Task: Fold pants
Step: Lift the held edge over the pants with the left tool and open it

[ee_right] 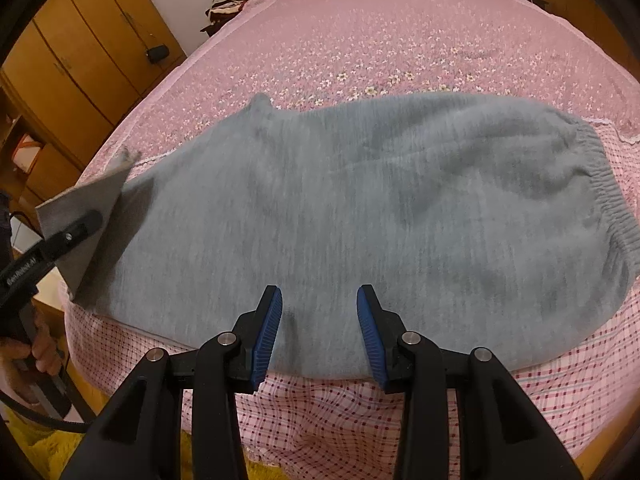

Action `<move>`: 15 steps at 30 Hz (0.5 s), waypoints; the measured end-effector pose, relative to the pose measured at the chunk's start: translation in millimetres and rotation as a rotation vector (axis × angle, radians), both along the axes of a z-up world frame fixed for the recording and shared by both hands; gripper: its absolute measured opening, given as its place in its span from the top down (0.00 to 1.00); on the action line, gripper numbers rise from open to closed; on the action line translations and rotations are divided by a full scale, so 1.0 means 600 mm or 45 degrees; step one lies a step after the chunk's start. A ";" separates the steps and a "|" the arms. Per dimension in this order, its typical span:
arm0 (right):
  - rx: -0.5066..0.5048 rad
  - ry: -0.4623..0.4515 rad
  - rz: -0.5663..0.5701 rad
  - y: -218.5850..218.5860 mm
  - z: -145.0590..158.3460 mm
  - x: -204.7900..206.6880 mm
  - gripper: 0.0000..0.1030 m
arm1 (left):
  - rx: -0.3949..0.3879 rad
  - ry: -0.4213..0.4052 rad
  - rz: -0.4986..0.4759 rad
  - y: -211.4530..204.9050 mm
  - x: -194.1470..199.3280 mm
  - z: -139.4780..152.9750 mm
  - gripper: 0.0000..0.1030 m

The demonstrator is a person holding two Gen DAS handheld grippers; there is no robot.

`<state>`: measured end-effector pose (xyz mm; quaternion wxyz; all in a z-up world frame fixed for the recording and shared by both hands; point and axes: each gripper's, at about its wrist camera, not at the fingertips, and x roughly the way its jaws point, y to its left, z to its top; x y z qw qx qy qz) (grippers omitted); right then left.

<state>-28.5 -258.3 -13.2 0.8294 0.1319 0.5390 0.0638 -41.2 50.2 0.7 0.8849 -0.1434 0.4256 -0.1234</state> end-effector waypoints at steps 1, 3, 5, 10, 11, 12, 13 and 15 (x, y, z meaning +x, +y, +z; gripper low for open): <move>-0.001 0.003 0.003 0.001 -0.001 0.001 0.61 | 0.009 0.022 -0.014 -0.004 0.001 -0.005 0.90; -0.002 0.006 0.010 0.005 -0.003 0.003 0.61 | 0.030 0.081 -0.046 -0.013 0.001 -0.014 0.86; -0.006 0.010 0.017 0.009 -0.004 0.007 0.61 | 0.048 0.107 -0.058 -0.018 -0.004 -0.019 0.84; -0.018 -0.006 0.043 0.024 0.004 0.019 0.61 | 0.005 0.142 -0.070 -0.006 -0.025 -0.009 0.67; -0.017 -0.013 0.052 0.029 0.008 0.021 0.61 | 0.000 0.149 -0.078 -0.003 -0.033 -0.005 0.61; -0.018 -0.021 0.062 0.033 0.011 0.022 0.61 | 0.005 0.151 -0.082 0.000 -0.039 0.000 0.60; -0.019 -0.030 0.075 0.040 0.015 0.023 0.61 | 0.018 0.148 -0.086 0.001 -0.045 0.005 0.60; -0.013 -0.041 0.102 0.054 0.021 0.029 0.61 | 0.048 0.142 -0.085 0.007 -0.060 0.015 0.59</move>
